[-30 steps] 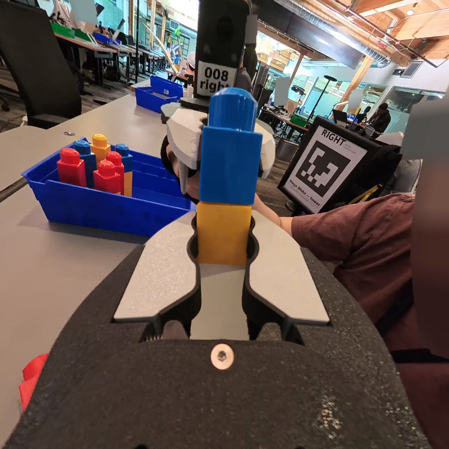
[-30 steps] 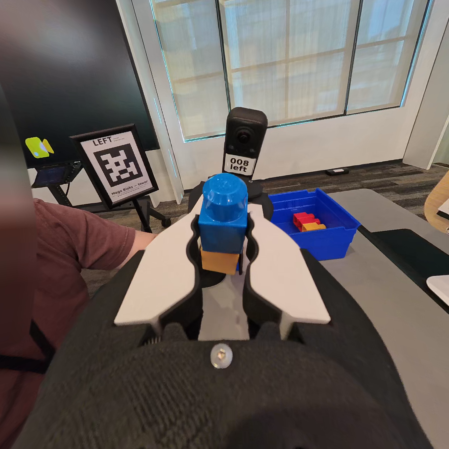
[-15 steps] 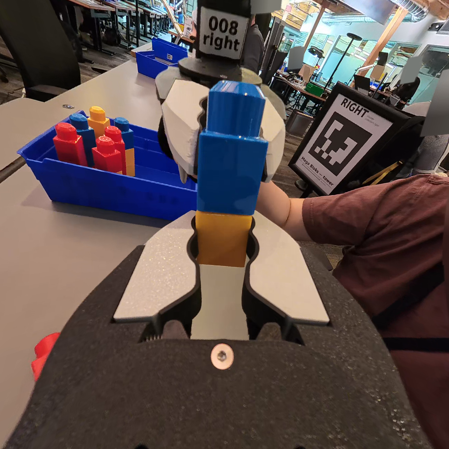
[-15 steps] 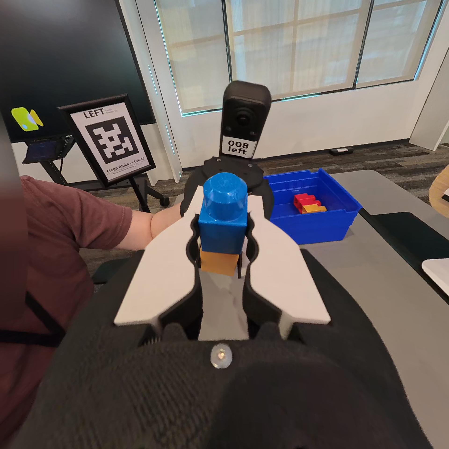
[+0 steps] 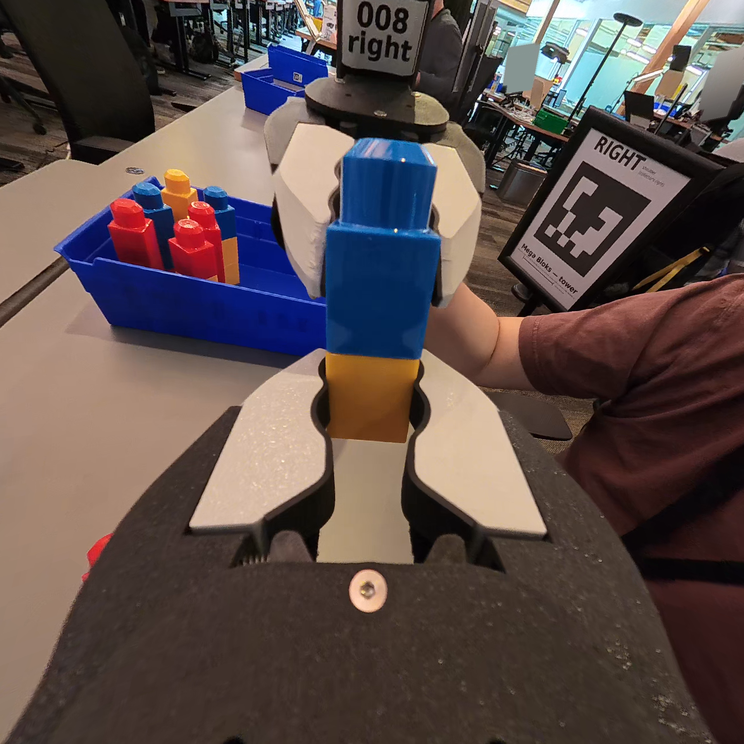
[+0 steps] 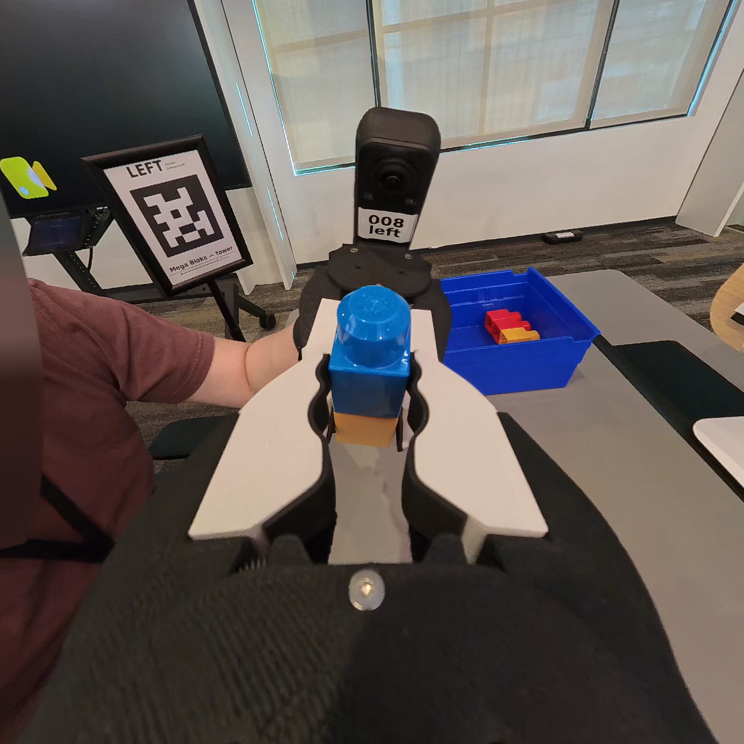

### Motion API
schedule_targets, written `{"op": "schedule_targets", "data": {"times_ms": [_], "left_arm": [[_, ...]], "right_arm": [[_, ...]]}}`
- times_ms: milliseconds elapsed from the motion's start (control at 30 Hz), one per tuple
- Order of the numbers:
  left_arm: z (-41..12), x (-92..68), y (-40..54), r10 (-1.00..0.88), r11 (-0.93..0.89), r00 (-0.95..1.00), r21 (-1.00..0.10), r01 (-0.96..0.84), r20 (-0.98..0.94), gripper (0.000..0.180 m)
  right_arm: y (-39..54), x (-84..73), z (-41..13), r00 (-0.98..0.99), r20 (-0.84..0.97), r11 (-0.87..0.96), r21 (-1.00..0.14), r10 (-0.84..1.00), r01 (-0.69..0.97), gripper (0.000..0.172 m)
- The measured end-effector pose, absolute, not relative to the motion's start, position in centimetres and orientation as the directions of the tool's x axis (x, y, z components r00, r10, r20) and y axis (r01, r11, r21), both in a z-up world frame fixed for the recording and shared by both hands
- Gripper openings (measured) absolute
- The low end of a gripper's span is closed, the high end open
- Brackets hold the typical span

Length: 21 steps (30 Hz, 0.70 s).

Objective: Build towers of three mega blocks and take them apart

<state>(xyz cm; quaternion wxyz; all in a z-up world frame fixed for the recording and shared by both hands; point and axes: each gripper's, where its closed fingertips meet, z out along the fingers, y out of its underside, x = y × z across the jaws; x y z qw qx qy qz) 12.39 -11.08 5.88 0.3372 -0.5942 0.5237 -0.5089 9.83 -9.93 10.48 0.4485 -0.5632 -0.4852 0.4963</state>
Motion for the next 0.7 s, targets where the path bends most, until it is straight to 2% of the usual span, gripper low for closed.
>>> {"op": "schedule_targets", "data": {"times_ms": [367,400,433,467,533,600,700], "left_arm": [[6.4,12.4,-11.1,-0.962,-0.233,-0.083,-0.939,-0.252,0.261,0.037],[6.7,12.2,-11.0,-0.961,-0.237,-0.083,-0.943,-0.235,0.262,0.037],[7.2,11.8,-10.7,-0.964,-0.235,-0.071,-0.946,-0.225,0.256,0.037],[7.8,11.1,-10.2,-0.970,-0.225,-0.048,-0.952,-0.208,0.239,0.037],[9.5,9.0,-9.0,-0.978,-0.208,0.022,-0.967,-0.146,0.207,0.036],[11.0,6.6,-7.9,-0.979,-0.192,0.096,-0.976,-0.104,0.183,0.036],[12.5,3.5,-6.5,-0.967,-0.157,0.212,-0.985,-0.067,0.139,0.036]], "right_arm": [[-9.8,9.8,11.1,0.044,-0.114,-0.116,-0.991,0.993,0.063,0.038],[-9.6,9.8,11.8,0.065,-0.083,-0.084,-0.996,0.994,0.020,0.044],[-9.1,10.0,12.8,0.102,-0.060,-0.055,-0.997,0.993,-0.053,0.065],[-8.4,10.4,13.8,0.142,-0.053,-0.034,-0.990,0.988,-0.134,0.074],[-6.1,11.8,14.4,0.231,-0.117,-0.046,-0.956,0.966,-0.291,0.063],[-2.2,12.0,11.3,0.341,-0.272,-0.160,-0.933,0.900,-0.321,0.059],[1.7,9.4,1.6,0.425,-0.443,-0.418,-0.895,0.790,-0.155,0.065]]}}
